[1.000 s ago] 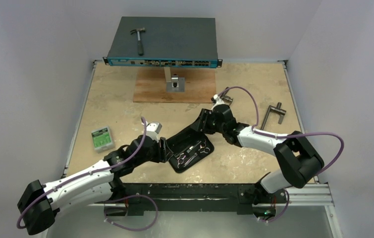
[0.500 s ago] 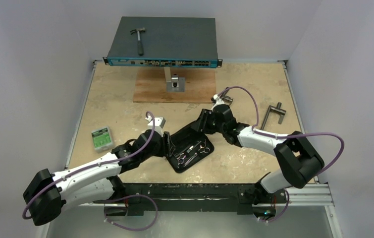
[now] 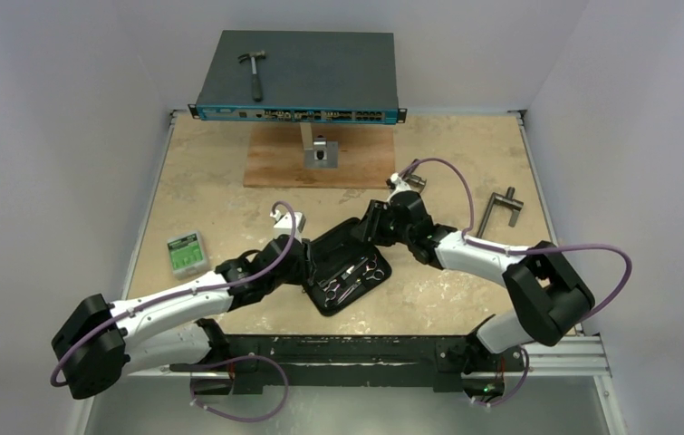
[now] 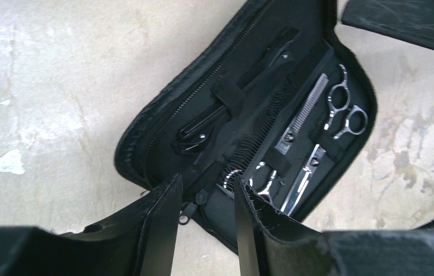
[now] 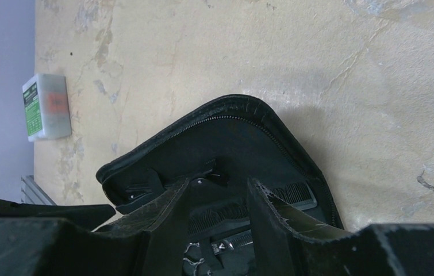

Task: Sort the hair-cutting tools
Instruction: Close the hairdressing tool bag at the center of the board.

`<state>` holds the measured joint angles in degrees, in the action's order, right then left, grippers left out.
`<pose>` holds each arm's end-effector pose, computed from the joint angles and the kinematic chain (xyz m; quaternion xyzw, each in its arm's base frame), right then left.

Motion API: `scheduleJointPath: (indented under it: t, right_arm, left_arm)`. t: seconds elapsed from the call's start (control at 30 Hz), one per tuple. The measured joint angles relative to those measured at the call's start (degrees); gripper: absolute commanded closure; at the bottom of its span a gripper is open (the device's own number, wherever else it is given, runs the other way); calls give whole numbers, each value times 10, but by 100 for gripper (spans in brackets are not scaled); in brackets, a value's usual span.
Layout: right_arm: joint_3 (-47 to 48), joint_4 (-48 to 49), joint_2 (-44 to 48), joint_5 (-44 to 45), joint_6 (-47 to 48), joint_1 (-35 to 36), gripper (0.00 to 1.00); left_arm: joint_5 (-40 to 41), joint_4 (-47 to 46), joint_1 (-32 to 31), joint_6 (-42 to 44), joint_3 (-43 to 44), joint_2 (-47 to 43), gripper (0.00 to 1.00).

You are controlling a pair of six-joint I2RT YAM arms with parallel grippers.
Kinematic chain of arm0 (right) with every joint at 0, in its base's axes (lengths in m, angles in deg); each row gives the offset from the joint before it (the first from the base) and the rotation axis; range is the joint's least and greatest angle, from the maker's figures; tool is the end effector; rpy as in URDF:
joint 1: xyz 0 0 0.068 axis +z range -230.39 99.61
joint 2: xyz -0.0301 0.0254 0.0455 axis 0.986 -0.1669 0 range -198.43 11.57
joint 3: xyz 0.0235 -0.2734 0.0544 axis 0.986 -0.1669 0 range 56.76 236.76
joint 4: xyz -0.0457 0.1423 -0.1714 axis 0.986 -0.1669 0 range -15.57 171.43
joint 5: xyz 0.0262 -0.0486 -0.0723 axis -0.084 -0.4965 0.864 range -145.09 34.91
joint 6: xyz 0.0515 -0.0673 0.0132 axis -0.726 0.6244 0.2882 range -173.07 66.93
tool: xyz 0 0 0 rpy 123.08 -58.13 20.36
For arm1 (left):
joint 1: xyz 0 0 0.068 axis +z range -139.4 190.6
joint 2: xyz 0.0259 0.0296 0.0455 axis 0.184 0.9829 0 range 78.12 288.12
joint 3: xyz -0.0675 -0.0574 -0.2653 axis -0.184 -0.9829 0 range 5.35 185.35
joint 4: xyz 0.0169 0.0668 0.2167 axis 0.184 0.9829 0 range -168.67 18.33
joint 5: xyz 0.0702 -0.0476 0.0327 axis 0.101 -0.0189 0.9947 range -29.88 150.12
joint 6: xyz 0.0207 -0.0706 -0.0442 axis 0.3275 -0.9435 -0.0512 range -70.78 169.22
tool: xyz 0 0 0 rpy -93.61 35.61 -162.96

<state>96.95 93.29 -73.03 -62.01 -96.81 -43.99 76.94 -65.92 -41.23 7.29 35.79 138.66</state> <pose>0.2449 0.1919 0.2004 0.0271 0.8755 0.3493 0.3329 0.1434 -0.1471 0.1975 0.0200 0.9083 -0.1972 0.3683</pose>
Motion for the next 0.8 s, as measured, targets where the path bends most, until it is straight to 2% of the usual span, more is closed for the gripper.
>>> scheduleJointPath:
  t: [0.4, 0.6, 0.8]
  right_arm:
    - [-35, -9, 60, 45, 9, -2, 57]
    - [-77, -11, 80, 49, 11, -5, 57]
    - [-98, -11, 85, 49, 11, -6, 58]
  left_arm:
    - [45, 12, 4, -19, 7, 26, 63]
    - [18, -16, 33, -20, 7, 40, 64]
    - [-21, -49, 47, -20, 7, 60, 70]
